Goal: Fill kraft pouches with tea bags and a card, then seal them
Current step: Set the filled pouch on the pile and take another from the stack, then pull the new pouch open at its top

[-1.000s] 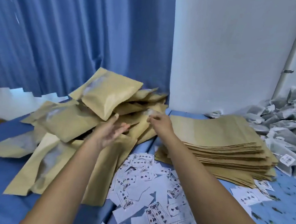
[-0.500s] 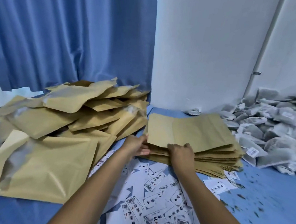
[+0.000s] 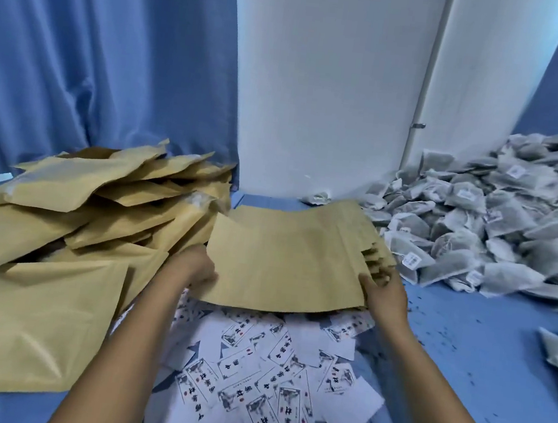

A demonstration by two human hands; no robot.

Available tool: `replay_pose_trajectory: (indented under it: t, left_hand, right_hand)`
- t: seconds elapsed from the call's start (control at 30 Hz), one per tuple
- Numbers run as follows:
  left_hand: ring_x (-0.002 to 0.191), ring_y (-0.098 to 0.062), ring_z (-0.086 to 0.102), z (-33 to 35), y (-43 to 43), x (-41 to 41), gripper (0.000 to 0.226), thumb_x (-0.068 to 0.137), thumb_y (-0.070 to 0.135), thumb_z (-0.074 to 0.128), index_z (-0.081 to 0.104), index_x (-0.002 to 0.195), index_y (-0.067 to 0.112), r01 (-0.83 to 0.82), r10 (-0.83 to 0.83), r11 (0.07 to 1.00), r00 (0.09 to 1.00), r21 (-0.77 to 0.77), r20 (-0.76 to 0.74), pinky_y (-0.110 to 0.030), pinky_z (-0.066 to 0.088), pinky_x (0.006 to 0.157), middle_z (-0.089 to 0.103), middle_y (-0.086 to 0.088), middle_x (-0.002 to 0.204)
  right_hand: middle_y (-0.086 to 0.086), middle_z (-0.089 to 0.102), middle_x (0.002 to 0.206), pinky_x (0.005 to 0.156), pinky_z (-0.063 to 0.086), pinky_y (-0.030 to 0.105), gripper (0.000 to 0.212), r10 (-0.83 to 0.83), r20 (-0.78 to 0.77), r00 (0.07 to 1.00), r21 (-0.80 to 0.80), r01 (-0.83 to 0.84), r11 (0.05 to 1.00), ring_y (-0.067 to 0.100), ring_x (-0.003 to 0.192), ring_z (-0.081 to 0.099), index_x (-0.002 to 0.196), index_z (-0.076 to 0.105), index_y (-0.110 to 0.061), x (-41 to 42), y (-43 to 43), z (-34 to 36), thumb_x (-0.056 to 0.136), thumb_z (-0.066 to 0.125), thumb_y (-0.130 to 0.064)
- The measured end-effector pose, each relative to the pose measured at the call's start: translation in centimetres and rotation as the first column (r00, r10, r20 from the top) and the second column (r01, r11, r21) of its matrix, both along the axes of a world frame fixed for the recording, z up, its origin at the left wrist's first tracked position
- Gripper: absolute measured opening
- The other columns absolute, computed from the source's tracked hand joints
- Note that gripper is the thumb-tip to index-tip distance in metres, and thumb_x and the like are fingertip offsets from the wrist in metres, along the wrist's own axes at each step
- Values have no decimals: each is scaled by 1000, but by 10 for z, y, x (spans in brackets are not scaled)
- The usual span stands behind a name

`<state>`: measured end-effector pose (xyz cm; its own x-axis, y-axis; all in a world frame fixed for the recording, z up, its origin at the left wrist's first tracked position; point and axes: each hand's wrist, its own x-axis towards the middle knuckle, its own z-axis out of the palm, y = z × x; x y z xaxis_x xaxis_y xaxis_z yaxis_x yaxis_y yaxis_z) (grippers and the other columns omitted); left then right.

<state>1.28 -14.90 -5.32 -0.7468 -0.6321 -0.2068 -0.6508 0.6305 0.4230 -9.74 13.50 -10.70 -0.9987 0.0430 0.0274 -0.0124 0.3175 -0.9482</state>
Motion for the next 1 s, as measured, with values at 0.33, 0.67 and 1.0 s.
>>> replay_pose_trajectory:
  t: [0.33, 0.67, 1.0]
  left_hand:
    - [106, -21, 62, 8, 30, 21, 37, 85, 30, 68, 60, 115, 11, 168, -68, 978, 823, -126, 565, -31, 49, 91, 65, -4, 113]
    - [51, -16, 51, -60, 219, -30, 38, 87, 49, 60, 45, 70, 19, 545, -533, 704, 829, 455, -168, -24, 42, 49, 56, -4, 64]
    - [57, -4, 49, -73, 235, -65, 25, 85, 42, 66, 52, 74, 25, 411, -325, 477, 904, 777, -278, -20, 45, 65, 50, 8, 61]
  right_hand:
    - [10, 75, 87, 62, 56, 32, 11, 405, 251, 879, -471, -254, 845, 24, 77, 72, 99, 65, -8, 13, 54, -22, 88, 62, -8]
    - [15, 69, 80, 58, 54, 29, 17, 366, 220, 904, -522, -207, 828, 23, 67, 67, 95, 63, 0, 19, 74, -41, 92, 56, -15]
    - [29, 62, 108, 90, 54, 40, 37, 651, 172, 739, -841, -234, 488, 32, 95, 64, 113, 57, 8, 16, 89, -35, 86, 58, -18]
